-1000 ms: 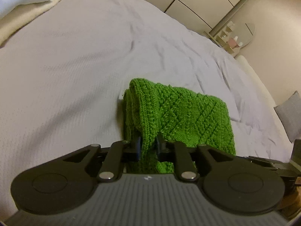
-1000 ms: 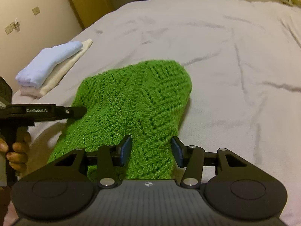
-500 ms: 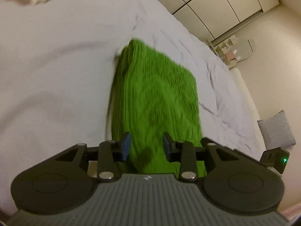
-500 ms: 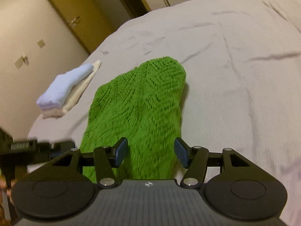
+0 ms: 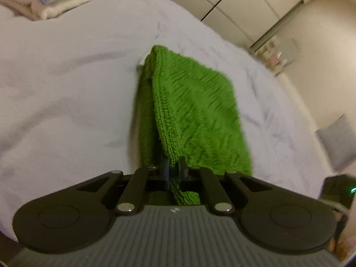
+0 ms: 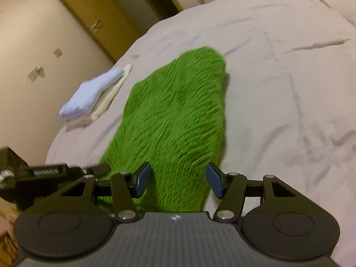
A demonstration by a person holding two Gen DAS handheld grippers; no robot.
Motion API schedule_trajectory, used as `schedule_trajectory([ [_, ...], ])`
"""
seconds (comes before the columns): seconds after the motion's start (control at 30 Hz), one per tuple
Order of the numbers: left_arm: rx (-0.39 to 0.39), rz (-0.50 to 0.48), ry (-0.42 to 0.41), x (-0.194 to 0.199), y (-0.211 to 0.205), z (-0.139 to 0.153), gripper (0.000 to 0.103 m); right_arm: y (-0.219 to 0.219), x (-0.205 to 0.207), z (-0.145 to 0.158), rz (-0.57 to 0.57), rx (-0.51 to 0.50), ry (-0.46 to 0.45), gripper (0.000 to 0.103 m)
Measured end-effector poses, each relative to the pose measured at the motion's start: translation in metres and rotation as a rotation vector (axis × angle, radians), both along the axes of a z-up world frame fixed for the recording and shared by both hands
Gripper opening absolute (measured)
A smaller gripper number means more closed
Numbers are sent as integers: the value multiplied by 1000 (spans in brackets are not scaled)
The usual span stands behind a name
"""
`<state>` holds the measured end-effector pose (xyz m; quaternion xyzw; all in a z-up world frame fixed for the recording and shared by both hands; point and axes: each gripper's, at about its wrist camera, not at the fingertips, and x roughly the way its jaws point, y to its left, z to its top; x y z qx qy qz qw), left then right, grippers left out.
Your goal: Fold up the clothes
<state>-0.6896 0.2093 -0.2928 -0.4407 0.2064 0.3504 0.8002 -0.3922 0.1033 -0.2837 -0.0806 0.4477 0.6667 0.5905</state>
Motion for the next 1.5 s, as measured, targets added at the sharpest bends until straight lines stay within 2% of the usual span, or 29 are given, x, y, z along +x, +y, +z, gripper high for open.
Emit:
schedule_trajectory([
  [0.13, 28, -1, 106, 15, 0, -11, 6, -3, -13, -13, 28, -33, -48, 61],
  [0.2, 51, -8, 138, 20, -2, -4, 6, -6, -14, -10, 36, -33, -66, 60],
  [0.4, 242, -39, 280, 32, -30, 37, 7, -15, -14, 20, 51, 66, -177, 59],
  [0.43, 277, -42, 301, 34, -35, 45, 7, -16, -15, 23, 61, 89, -185, 53],
  [0.5, 332, -79, 265, 39, -47, 58, 7, -14, -19, 18, 87, 97, -165, 42],
  [0.53, 342, -109, 247, 43, -52, 62, 7, -13, -22, 13, 86, 87, -161, 42],
  [0.6, 353, -170, 262, 57, -57, 55, 8, -11, -26, 3, 82, 68, -153, 42],
  [0.67, 310, -187, 318, 69, -54, 35, 7, -11, -29, -5, 80, 56, -162, 42],
  [0.77, 245, -174, 342, 69, -47, -5, 8, -12, -36, -7, 102, 53, -218, 41],
  [0.83, 224, -162, 325, 63, -46, -12, 8, -12, -40, -12, 126, 39, -261, 40],
  [0.93, 237, -155, 321, 58, -49, 2, 7, -13, -44, -23, 137, 43, -284, 40],
  [1.1, 311, -115, 296, 48, -44, 35, 7, -18, -37, 1, 115, 70, -267, 40],
  [1.17, 315, -114, 298, 50, -38, 37, 7, -22, -35, 13, 100, 112, -274, 39],
  [1.23, 293, -117, 341, 57, -29, 23, 8, -21, -33, 18, 87, 142, -269, 39],
  [1.33, 242, -114, 376, 62, -15, 4, 8, -9, -32, 8, 97, 108, -271, 37],
  [1.4, 269, -106, 365, 59, -8, 16, 8, 0, -32, -6, 112, 49, -275, 37],
  [1.5, 319, -96, 350, 59, 8, 34, 7, 1, -20, 5, 124, 76, -237, 37],
])
